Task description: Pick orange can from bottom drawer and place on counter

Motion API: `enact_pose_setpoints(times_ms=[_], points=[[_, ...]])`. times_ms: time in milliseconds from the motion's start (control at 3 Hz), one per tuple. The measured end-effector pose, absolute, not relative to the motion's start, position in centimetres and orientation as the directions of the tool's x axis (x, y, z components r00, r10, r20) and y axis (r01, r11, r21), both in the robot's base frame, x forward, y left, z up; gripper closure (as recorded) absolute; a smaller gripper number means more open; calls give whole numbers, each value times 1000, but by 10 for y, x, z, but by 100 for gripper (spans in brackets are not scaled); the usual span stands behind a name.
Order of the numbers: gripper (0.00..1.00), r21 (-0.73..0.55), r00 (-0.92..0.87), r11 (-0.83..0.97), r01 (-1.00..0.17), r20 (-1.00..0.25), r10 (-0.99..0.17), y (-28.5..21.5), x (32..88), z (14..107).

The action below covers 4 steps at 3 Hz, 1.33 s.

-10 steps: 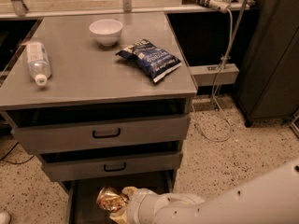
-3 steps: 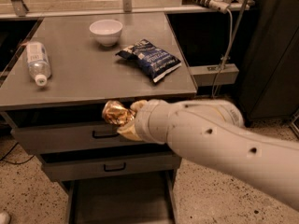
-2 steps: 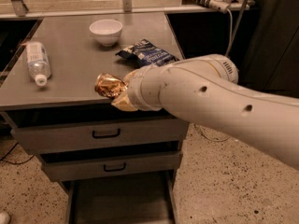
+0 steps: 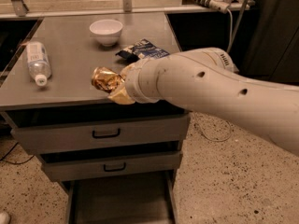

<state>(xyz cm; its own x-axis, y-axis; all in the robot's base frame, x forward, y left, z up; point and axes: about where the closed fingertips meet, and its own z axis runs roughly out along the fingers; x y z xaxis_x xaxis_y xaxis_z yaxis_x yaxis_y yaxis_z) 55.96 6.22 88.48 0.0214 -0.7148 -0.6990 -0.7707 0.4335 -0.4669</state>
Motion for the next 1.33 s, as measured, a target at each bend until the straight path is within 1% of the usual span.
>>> enact_pose_setpoints(times_ms=[1000,1333], points=[[100,-440,63,388,-810,-723,-688,90,641,910],[100,-387,55,352,-852,-736,-675,113,659,898]])
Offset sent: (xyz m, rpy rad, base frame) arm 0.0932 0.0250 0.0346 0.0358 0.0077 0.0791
